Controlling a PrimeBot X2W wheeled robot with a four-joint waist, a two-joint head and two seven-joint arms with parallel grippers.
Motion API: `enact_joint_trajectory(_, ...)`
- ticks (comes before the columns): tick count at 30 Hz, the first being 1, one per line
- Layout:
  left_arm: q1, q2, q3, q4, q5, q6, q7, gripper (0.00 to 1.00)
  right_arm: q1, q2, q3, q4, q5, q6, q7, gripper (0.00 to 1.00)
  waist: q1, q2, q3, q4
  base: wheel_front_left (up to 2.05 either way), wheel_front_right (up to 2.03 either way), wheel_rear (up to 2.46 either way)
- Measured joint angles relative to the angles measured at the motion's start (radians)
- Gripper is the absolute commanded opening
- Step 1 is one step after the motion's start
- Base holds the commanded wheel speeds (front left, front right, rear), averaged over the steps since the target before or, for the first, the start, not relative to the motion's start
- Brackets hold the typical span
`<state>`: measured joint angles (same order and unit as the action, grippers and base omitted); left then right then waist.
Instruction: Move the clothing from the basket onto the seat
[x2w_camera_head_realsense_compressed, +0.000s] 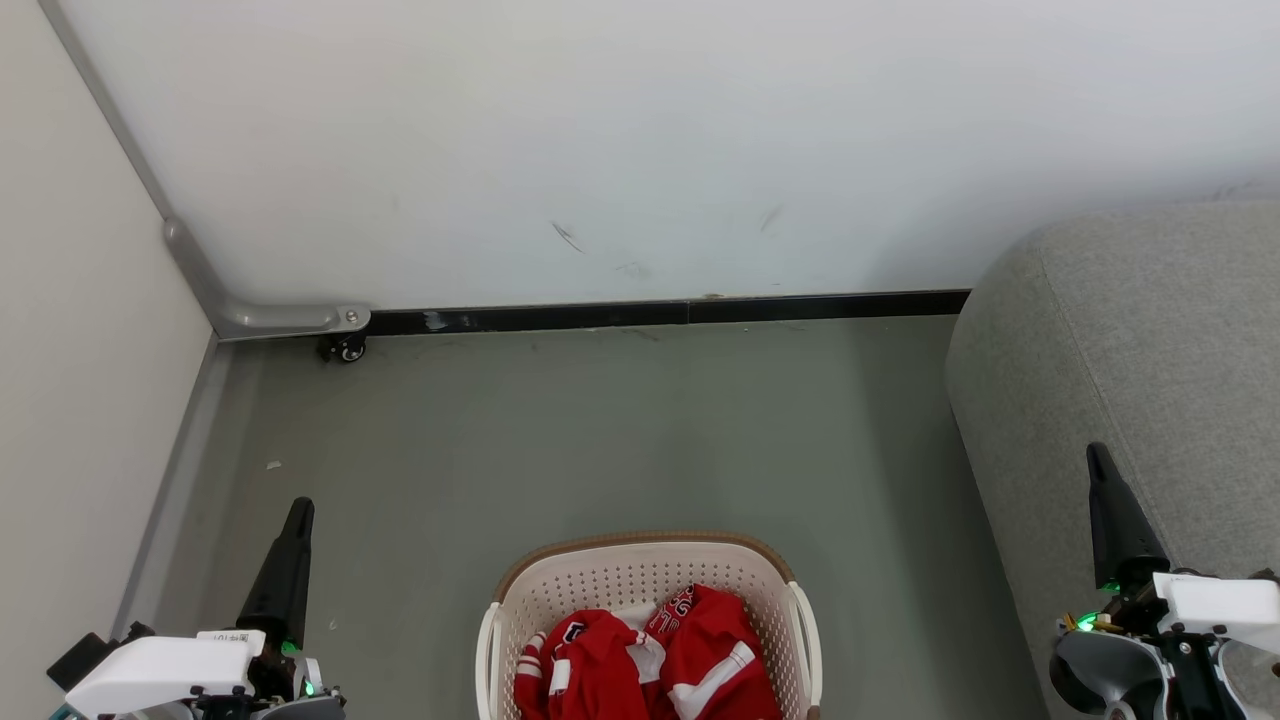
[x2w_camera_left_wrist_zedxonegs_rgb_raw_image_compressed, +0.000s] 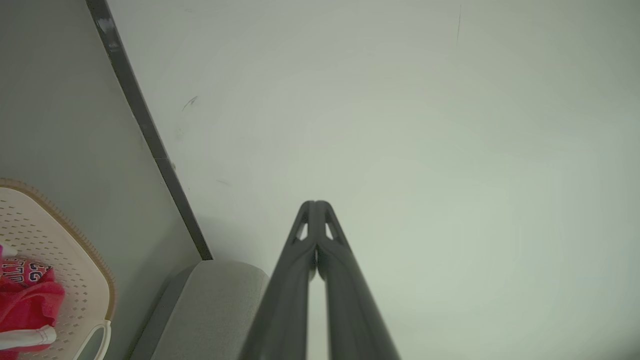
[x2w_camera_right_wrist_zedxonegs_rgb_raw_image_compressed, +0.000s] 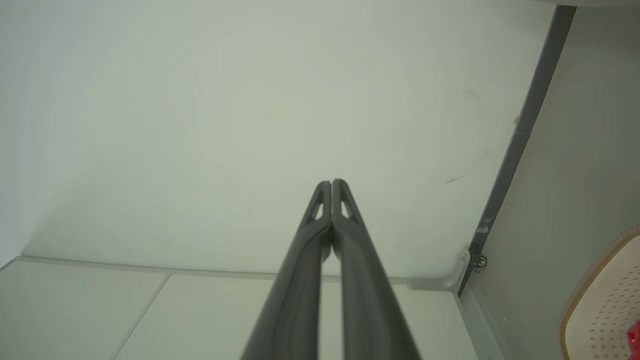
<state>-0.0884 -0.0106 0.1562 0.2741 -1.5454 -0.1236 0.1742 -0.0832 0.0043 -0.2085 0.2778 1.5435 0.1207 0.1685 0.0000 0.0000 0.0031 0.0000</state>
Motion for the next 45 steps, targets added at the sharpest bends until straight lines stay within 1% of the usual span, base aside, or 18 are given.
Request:
enact_joint_trajectory(6,0.000,0.000,0.000,0.000,0.000,0.000,0.000,0.00,0.000,0.000,0.000,0.000,0.000,0.000,0.000,0.00,0.0000,0.0000,0.000,0.000,0.00,0.00,0.00)
enact_joint_trajectory(10,0.028,-0.009,-0.001,0.044,0.000,0.001,0.001,0.00,0.036,0.006,-0.001,0.042,0.000,-0.002,0.000,0.00,0.0000,0.0000,0.000,0.000,0.00,0.00,0.00)
enact_joint_trajectory(11,0.038,-0.013,-0.001,0.056,0.000,0.001,0.001,1.00,0.049,0.009,-0.001,0.054,0.000,-0.002,0.000,1.00,0.0000,0.0000,0.000,0.000,0.00,0.00,0.00)
enact_joint_trajectory(14,0.054,-0.020,-0.002,0.067,0.000,0.001,0.001,1.00,0.073,0.015,-0.001,0.063,0.000,-0.002,0.000,1.00,0.0000,0.0000,0.000,0.000,0.00,0.00,0.00)
enact_joint_trajectory(22,0.053,-0.019,-0.007,0.049,0.001,0.001,-0.026,1.00,0.061,0.015,0.001,0.031,0.000,-0.002,-0.012,1.00,0.0000,0.0000,0.001,0.000,0.00,0.00,0.00)
enact_joint_trajectory(29,0.051,-0.018,-0.017,0.025,0.020,0.001,-0.051,1.00,0.061,0.015,0.009,0.010,0.000,-0.002,-0.021,1.00,0.0002,0.0000,0.001,0.001,0.00,0.00,0.00)
enact_joint_trajectory(32,0.050,-0.013,-0.021,0.013,0.033,0.001,-0.062,1.00,0.058,0.015,0.014,-0.003,-0.001,-0.002,-0.028,1.00,0.0009,0.0000,0.001,0.001,0.00,0.00,0.00)
enact_joint_trajectory(36,0.045,-0.003,-0.032,0.001,0.062,0.001,-0.082,1.00,0.058,0.014,0.020,-0.020,-0.002,-0.002,-0.038,1.00,0.0036,0.0000,0.000,0.000,0.00,0.00,0.00)
enact_joint_trajectory(40,0.045,0.007,-0.046,-0.011,0.085,0.001,-0.102,1.00,0.056,0.010,0.028,-0.042,-0.018,-0.002,-0.047,1.00,0.0073,0.0000,-0.002,0.000,0.00,0.00,0.00)
enact_joint_trajectory(45,0.043,0.023,-0.064,-0.023,0.139,0.001,-0.124,1.00,0.037,-0.017,0.046,-0.073,-0.067,-0.002,-0.065,1.00,0.0120,0.0000,-0.004,-0.001,0.00,0.00,0.00)
